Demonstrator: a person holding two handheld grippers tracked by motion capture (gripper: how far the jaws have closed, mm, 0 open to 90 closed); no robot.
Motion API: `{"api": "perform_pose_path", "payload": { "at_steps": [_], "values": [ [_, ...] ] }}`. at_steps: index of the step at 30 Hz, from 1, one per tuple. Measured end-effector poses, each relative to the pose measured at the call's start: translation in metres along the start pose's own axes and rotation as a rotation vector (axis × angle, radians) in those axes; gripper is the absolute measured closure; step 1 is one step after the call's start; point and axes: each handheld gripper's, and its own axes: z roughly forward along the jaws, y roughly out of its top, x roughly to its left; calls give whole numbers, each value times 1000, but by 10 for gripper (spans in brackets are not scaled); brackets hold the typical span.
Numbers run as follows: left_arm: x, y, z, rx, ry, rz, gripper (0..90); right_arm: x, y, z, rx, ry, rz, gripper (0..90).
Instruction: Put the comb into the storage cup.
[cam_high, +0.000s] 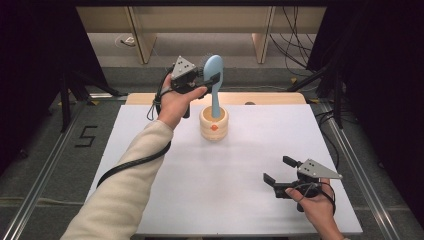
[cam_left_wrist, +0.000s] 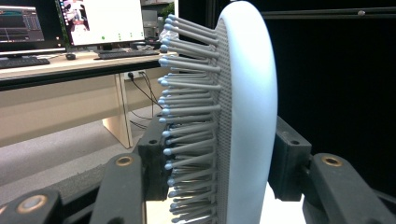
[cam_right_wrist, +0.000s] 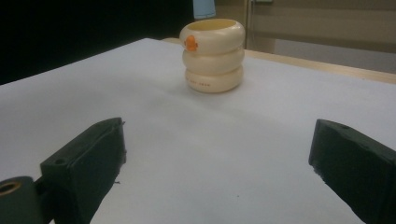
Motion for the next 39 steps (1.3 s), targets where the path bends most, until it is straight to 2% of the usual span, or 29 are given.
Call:
{"api": "perform_pose_path", "payload": {
  "at_steps": [16, 39],
  "values": [
    [4, -4, 4, 11, 14, 1, 496, 0, 0, 0, -1, 2, 0, 49],
    [8, -9, 12, 16, 12, -7, 496, 0, 0, 0, -1, 5, -1, 49]
  ]
}}
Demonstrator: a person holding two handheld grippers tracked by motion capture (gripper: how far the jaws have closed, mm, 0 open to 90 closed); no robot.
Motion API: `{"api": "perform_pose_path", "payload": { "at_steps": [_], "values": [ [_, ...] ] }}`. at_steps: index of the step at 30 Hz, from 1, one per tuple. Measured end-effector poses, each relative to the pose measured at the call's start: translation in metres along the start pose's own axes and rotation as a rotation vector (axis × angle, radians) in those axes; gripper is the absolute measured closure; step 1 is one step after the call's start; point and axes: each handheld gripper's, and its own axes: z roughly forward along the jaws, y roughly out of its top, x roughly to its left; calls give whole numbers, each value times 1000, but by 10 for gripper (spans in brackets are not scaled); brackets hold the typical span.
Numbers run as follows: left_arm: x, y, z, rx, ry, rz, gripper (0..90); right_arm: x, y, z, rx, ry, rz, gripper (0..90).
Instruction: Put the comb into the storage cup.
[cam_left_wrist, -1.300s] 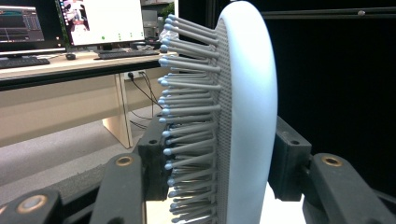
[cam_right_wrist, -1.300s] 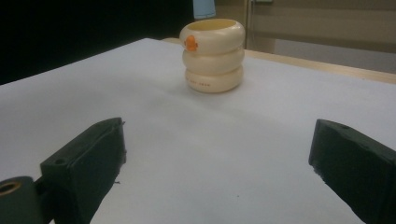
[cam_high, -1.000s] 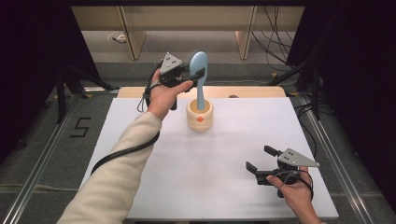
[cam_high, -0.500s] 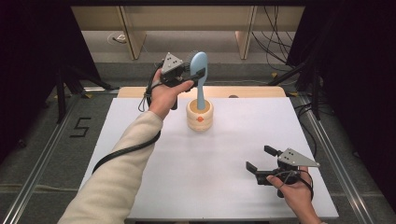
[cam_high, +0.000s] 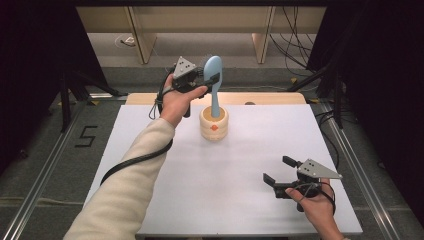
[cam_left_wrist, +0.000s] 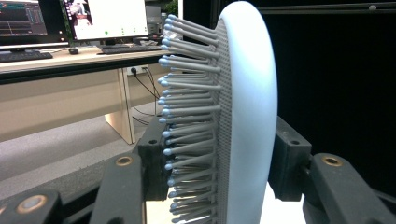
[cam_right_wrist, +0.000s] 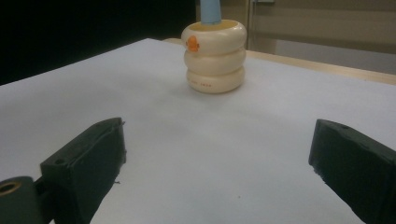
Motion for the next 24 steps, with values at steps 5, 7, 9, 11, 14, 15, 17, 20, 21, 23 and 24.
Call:
{"api": "perform_pose_path", "payload": {
  "at_steps": [5, 7, 9, 11, 14, 15, 17, 20, 21, 23, 24],
  "values": [
    [-1, -1, 2, -2, -5, 1, 495, 0, 0, 0, 1, 1, -1, 49],
    [-1, -2, 2, -2, -4, -2, 496, 0, 0, 0, 2, 2, -1, 49],
    [0, -3, 3, 3, -3, 1, 495, 1, 0, 0, 0, 4, -1, 49],
    [0, -4, 4, 5, 1, 0, 495, 0, 0, 0, 1, 3, -1, 49],
    [1, -5, 5, 7, 2, -2, 496, 1, 0, 0, 1, 4, -1, 49],
    [1, -5, 5, 9, 3, -1, 495, 1, 0, 0, -2, 4, -2, 49],
    [1, -6, 5, 9, 3, -1, 495, 1, 0, 0, -1, 4, -2, 49],
    [2, -7, 5, 11, 5, -3, 495, 1, 0, 0, 2, 5, 0, 49],
    [2, -7, 5, 13, 6, -2, 495, 1, 0, 0, 2, 5, 1, 49],
    [3, -8, 6, 12, 7, -3, 495, 1, 0, 0, 0, 5, -1, 49],
    [3, -8, 6, 12, 6, -4, 496, 1, 0, 0, -2, 5, -2, 49]
  ]
}}
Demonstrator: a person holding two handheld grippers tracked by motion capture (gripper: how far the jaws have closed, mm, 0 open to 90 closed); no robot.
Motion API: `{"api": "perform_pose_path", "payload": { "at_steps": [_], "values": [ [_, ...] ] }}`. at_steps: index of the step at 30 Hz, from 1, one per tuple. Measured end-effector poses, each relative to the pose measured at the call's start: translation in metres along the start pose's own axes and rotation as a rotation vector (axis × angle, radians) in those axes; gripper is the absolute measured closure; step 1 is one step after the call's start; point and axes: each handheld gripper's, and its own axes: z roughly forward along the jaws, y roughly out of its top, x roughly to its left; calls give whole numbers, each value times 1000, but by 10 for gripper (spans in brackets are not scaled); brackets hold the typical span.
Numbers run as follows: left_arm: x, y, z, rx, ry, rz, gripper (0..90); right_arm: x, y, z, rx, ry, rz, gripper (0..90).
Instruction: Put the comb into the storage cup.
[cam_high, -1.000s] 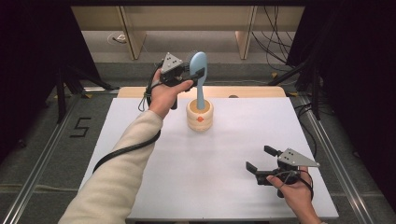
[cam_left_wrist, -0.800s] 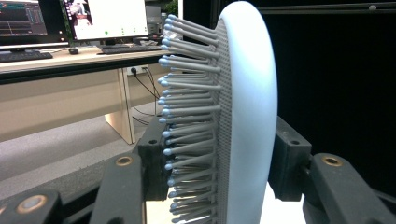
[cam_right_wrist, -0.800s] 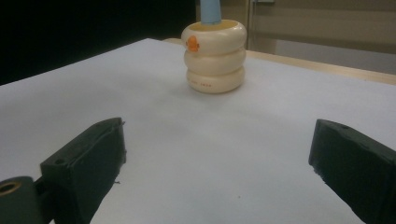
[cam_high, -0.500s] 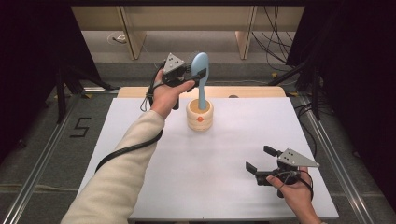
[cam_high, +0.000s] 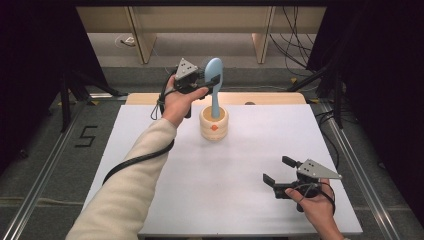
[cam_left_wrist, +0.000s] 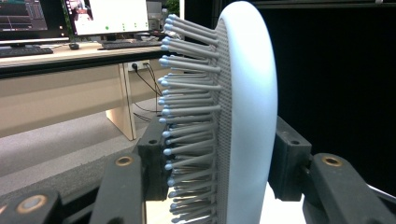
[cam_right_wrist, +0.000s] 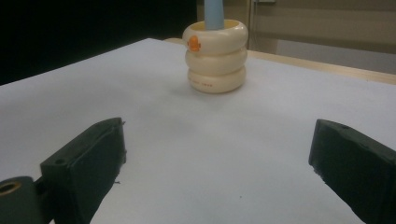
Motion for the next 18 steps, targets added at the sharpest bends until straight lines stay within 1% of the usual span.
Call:
{"api": "perform_pose_path", "payload": {
  "at_steps": [4, 18],
  "values": [
    [0, -2, 1, 7, 0, 0, 495, 0, 0, 0, 6, -1, 4, 49],
    [3, -8, 4, 18, 8, -10, 495, 0, 0, 0, 3, -1, 0, 49]
  ]
}}
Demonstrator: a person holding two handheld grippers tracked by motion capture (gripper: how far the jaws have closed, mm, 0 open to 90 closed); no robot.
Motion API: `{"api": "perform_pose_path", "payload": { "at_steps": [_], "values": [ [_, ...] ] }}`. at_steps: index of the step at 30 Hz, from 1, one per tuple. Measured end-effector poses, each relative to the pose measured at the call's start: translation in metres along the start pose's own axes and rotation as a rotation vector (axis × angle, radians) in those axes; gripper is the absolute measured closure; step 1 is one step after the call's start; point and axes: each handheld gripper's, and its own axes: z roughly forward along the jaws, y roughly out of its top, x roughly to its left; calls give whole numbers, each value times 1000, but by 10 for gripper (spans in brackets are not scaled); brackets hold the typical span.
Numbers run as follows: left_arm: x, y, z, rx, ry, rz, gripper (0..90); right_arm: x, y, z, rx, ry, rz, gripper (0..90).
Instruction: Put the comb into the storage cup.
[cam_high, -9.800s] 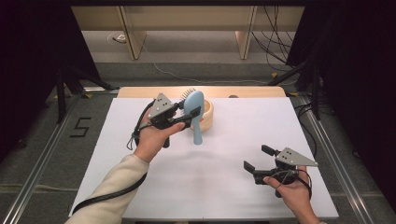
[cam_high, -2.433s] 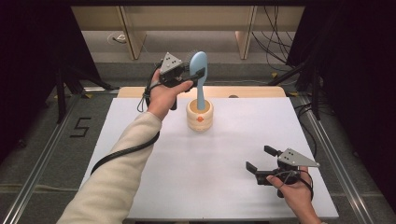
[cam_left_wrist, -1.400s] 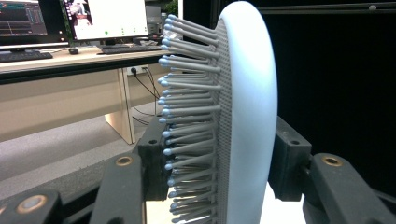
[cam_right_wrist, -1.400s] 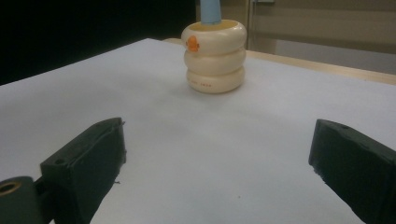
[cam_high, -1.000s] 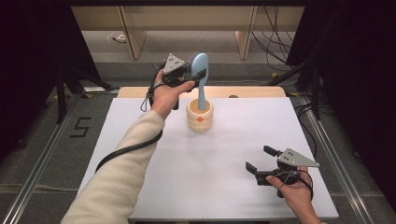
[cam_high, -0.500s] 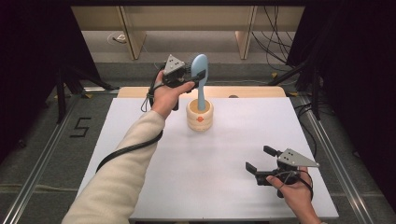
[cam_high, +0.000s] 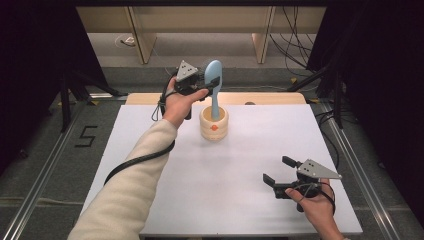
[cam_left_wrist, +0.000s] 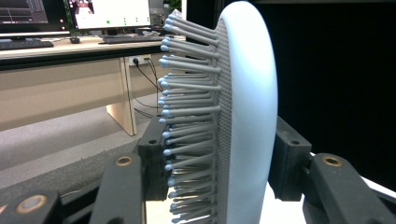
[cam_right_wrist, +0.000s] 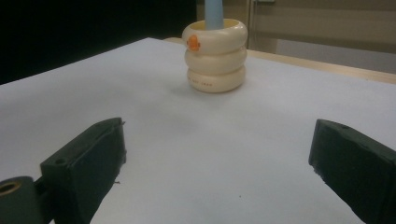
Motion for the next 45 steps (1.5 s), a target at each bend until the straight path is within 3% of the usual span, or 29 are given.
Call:
{"api": "perform_pose_path", "payload": {
  "at_steps": [45],
  "values": [
    [3, -13, 8, 23, 11, -15, 494, 0, -1, 1, 2, 3, 2, 49]
  ]
}}
